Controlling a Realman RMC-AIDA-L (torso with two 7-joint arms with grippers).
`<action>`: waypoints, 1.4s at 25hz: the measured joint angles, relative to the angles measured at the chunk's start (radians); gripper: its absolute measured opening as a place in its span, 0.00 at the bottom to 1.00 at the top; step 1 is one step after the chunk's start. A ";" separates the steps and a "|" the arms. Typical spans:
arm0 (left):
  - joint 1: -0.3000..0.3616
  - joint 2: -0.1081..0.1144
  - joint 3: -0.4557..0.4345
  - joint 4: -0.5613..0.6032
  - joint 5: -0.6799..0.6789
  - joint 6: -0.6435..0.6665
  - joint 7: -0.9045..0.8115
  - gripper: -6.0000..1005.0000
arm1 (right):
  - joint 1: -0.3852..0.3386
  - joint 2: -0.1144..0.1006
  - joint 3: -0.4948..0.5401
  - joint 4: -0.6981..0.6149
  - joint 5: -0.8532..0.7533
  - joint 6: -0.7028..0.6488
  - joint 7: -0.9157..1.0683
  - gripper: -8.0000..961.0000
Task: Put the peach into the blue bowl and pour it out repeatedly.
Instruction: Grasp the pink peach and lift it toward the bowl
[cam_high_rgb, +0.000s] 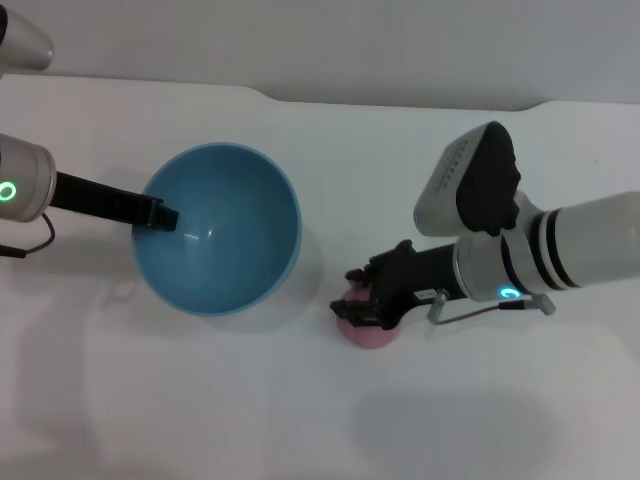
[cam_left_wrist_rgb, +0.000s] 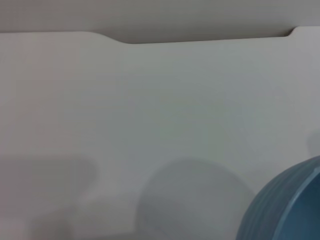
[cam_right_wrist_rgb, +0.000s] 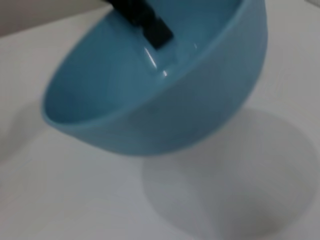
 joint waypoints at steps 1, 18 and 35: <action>-0.002 0.000 0.001 -0.002 0.000 0.000 0.000 0.00 | -0.003 0.000 -0.007 0.007 0.000 0.009 0.006 0.47; -0.012 -0.004 0.087 -0.007 -0.006 -0.013 -0.038 0.00 | -0.046 -0.015 -0.023 0.033 -0.004 -0.011 0.063 0.47; -0.101 -0.004 0.153 -0.144 0.000 -0.056 -0.039 0.00 | -0.237 -0.041 0.448 -0.229 -0.199 -0.250 0.041 0.05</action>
